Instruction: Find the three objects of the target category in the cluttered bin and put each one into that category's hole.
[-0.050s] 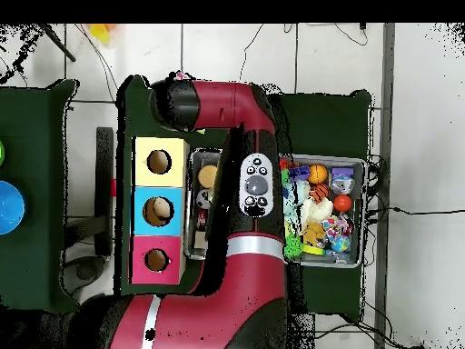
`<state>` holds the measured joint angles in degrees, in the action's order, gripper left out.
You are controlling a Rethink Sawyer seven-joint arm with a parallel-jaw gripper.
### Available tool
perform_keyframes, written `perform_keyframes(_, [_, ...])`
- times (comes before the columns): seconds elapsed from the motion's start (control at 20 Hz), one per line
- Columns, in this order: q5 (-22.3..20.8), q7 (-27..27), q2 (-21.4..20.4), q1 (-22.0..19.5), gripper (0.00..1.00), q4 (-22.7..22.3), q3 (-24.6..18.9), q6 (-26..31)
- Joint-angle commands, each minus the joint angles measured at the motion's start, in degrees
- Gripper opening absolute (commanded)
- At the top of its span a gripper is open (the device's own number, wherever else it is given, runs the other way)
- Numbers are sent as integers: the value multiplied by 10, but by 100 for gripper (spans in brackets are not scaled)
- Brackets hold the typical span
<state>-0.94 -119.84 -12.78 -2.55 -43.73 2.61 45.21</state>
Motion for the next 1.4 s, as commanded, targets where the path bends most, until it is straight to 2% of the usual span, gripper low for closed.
perform_keyframes(0.05, [-14, 66, 71, -21, 100, 88, -63, 71])
perform_keyframes(0.25, [-10, 66, 84, -20, 100, 111, -62, 85])
perform_keyframes(0.95, [-12, 57, 88, -21, 100, 90, -54, 56])
perform_keyframes(1.2, [-18, 59, 100, -22, 100, 97, -51, 52])
perform_keyframes(1.4, [-21, 58, 106, -25, 100, 85, -52, 31])
